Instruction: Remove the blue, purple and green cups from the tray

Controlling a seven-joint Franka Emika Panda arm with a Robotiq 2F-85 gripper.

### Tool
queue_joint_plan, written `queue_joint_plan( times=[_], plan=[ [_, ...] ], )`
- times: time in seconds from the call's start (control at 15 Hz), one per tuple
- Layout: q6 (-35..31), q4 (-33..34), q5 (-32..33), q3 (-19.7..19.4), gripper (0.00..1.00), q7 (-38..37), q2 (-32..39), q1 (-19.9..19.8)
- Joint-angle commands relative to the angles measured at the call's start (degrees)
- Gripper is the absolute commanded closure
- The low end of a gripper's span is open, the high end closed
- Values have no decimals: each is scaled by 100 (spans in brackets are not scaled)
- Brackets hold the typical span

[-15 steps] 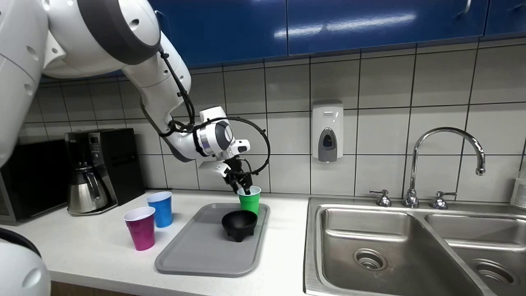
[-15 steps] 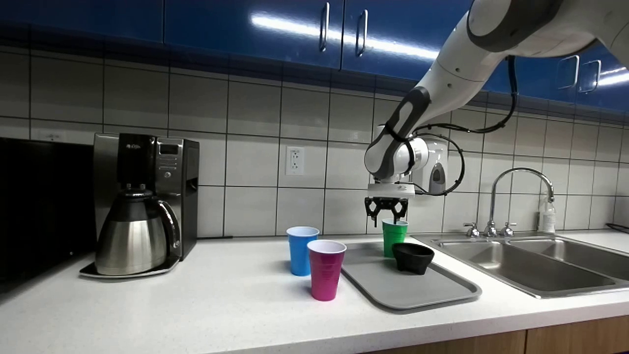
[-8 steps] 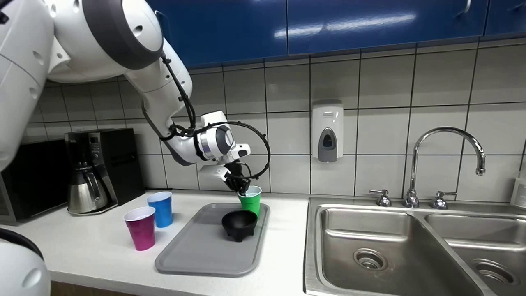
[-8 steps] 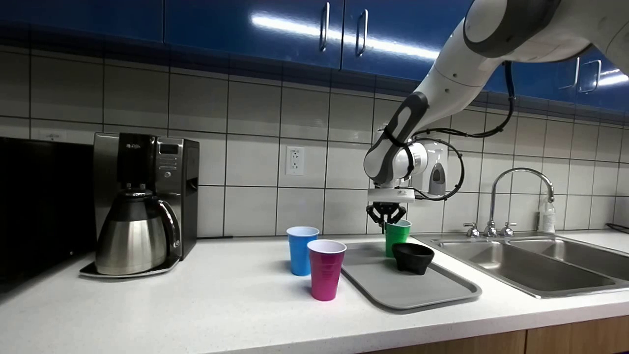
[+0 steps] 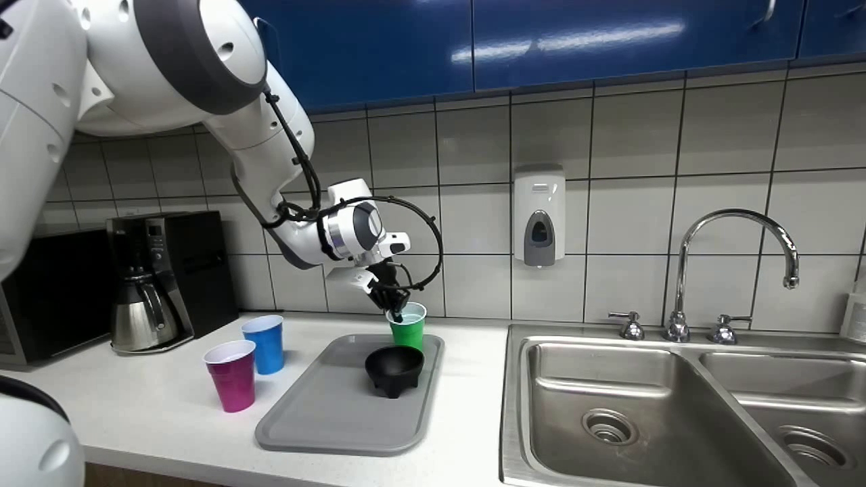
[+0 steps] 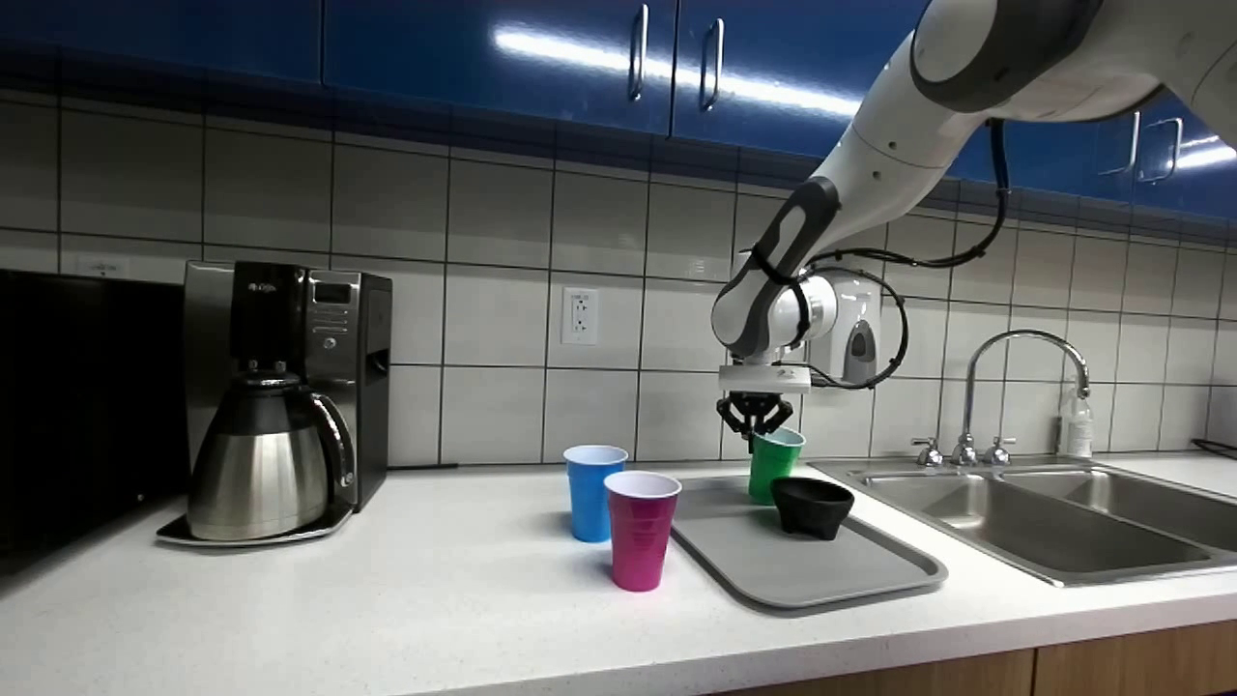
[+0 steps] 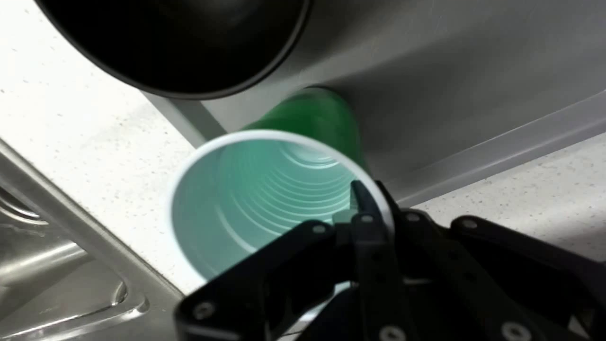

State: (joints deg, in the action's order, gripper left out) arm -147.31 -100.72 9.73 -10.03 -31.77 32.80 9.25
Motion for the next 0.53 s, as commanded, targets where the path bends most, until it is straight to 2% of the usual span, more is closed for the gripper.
queue_joint_plan(
  times=[0.0, 0.47],
  plan=[
    [263, -19, -49, 15, 99, 118, -233, 53],
    [462, -154, 17, 47, 99, 219, -640, 87]
  ],
)
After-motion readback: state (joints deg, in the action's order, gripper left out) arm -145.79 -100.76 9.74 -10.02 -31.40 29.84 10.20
